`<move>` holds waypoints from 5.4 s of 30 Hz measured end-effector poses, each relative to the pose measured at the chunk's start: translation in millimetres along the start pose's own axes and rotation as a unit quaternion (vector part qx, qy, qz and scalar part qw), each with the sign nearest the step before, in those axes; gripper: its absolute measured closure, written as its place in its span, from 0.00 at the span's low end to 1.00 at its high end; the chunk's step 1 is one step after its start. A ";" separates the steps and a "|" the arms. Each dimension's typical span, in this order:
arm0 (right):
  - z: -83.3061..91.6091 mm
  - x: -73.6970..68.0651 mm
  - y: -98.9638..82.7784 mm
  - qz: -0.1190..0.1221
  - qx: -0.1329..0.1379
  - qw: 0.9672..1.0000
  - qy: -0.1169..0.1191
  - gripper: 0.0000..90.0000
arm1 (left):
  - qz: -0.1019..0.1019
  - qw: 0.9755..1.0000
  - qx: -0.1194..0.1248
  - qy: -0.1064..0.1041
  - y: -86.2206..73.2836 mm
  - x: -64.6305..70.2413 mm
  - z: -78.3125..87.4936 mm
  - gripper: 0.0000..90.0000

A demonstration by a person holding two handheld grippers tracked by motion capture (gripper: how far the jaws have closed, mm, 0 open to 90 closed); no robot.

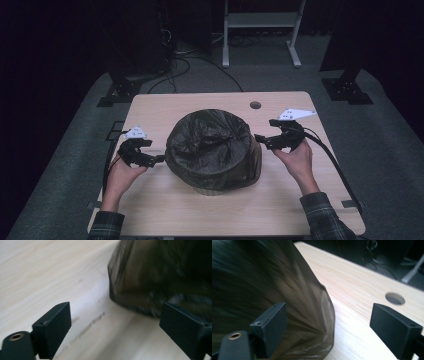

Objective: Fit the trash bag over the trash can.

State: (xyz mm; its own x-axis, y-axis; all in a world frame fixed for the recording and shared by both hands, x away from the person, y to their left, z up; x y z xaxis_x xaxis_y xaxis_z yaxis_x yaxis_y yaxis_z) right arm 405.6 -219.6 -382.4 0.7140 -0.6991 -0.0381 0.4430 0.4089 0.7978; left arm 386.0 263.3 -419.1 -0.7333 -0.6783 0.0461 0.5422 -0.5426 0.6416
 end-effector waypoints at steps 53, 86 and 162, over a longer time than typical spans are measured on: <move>-6.0 -101.6 98.4 0.198 -0.130 0.963 0.129 0.10 | -0.099 0.994 -0.023 -0.043 -87.4 55.8 -22.9 0.00; -53.1 -122.2 103.7 0.241 -0.305 0.914 0.114 0.11 | -0.101 0.994 -0.023 -0.043 -87.4 56.0 -22.9 0.00; 66.0 -76.5 105.0 0.175 -0.109 0.976 0.071 0.11 | -0.101 0.994 -0.024 -0.044 -86.9 56.1 -23.2 0.00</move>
State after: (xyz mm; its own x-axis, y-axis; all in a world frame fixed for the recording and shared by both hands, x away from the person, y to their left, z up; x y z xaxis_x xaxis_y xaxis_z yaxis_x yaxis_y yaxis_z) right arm 361.8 -161.9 -256.1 0.9033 -0.4124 0.1187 0.2523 0.7341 0.6304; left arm 307.3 260.9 -490.1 -0.8610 -0.5085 -0.0115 0.3979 -0.6875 0.6075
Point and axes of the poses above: each handheld gripper's, and its own axes: z roughly backward along the jaws, y roughly out of its top, x roughly to its right, the point moved 1 cm from there along -z, roughly forward along the jaws, and after that the axes turned 8 degrees about -x, right-handed, at the moved point
